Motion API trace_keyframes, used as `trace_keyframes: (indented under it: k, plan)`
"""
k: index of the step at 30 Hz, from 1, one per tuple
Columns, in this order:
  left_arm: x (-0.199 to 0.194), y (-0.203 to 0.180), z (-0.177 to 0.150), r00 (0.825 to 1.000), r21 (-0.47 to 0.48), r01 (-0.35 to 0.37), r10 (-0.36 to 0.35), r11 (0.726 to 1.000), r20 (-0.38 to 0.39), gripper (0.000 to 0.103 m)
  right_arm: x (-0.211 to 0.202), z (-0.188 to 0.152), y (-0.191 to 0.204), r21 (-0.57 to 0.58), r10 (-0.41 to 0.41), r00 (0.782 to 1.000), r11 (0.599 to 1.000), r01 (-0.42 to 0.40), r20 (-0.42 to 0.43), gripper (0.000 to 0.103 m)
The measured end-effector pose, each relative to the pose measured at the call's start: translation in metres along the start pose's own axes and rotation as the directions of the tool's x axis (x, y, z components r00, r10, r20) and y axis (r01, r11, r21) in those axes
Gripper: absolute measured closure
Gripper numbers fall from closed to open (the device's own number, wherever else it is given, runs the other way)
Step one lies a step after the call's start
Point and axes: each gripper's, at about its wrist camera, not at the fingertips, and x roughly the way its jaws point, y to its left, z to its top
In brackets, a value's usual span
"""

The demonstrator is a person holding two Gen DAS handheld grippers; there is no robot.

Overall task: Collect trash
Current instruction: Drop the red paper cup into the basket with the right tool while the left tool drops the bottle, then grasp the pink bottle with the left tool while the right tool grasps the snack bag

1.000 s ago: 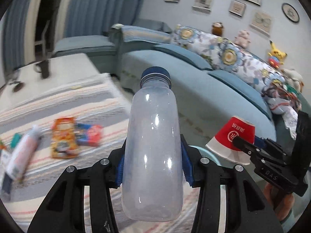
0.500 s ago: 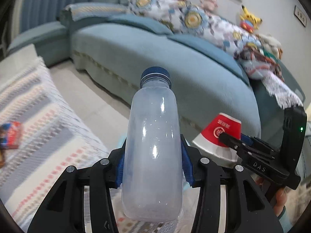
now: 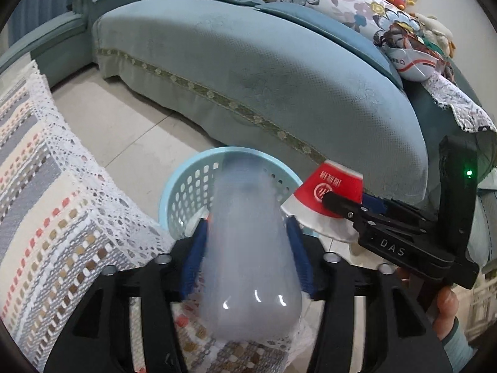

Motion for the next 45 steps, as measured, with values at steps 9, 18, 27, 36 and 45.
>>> trace_keyframes:
  k: [9,18,27,36,45]
  plan:
    - [-0.014,0.015,0.0,1.0,-0.037,-0.003,0.004,0.999,0.023,0.048,0.006,-0.008,0.001,0.0,0.019,1.0,1.0,-0.019,-0.017,0.059]
    - [-0.044,0.017,0.002,0.999,-0.046,-0.006,0.008,0.999,0.054,0.049,-0.018,-0.005,0.041,-0.118,0.045,0.999,0.992,-0.042,0.023,0.059]
    - [-0.155,0.06,-0.013,0.968,-0.123,-0.116,0.14,0.986,0.21,0.048,-0.052,-0.003,0.13,-0.296,0.141,0.988,0.948,-0.115,0.068,0.059]
    - [-0.259,0.187,-0.071,0.911,-0.377,-0.209,0.32,0.902,0.26,0.046,-0.048,-0.012,0.259,-0.452,0.296,0.955,0.854,-0.259,0.012,0.059]
    - [-0.301,0.307,-0.135,0.837,-0.522,-0.389,0.528,0.759,0.144,0.046,-0.019,-0.032,0.384,-0.647,0.382,0.92,0.679,-0.347,-0.092,0.066]
